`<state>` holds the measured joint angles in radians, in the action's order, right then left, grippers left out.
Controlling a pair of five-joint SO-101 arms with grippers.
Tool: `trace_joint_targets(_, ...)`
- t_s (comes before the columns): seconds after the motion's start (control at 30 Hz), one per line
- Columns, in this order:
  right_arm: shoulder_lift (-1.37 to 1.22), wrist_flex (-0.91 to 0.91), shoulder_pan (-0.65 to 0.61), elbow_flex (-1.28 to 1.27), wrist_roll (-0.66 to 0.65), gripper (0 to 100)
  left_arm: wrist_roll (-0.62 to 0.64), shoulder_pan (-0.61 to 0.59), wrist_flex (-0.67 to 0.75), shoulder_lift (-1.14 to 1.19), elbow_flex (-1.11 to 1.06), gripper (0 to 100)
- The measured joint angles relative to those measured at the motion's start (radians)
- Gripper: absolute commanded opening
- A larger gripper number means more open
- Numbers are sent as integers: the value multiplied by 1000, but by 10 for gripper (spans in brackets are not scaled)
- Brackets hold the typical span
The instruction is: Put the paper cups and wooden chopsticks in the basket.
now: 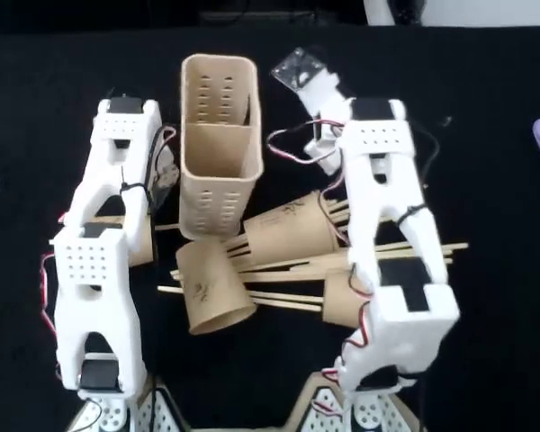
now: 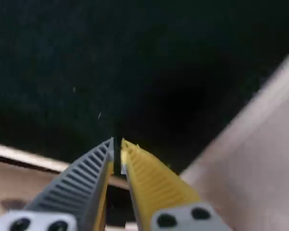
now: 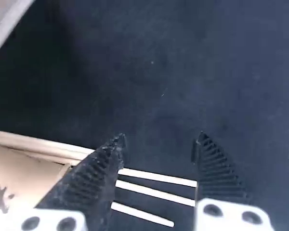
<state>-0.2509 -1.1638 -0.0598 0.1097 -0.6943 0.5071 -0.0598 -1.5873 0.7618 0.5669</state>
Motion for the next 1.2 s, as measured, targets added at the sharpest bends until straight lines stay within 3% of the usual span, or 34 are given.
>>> trace_joint_targets(0.37,229,0,0,2,279,217,-5,-11,2,9,83,33)
trace_joint_targets(0.5,255,26,0,2,377,3,-5,-55,-26,9,233,33)
trace_joint_targets(0.57,255,37,0,2,396,38,-5,-81,-48,9,328,33)
trace_joint_targets(0.8,186,87,-41,-26,460,11,-5,-109,-140,21,628,32)
trace_joint_targets(1.2,239,83,-164,-238,489,11,-38,-64,-152,161,651,33)
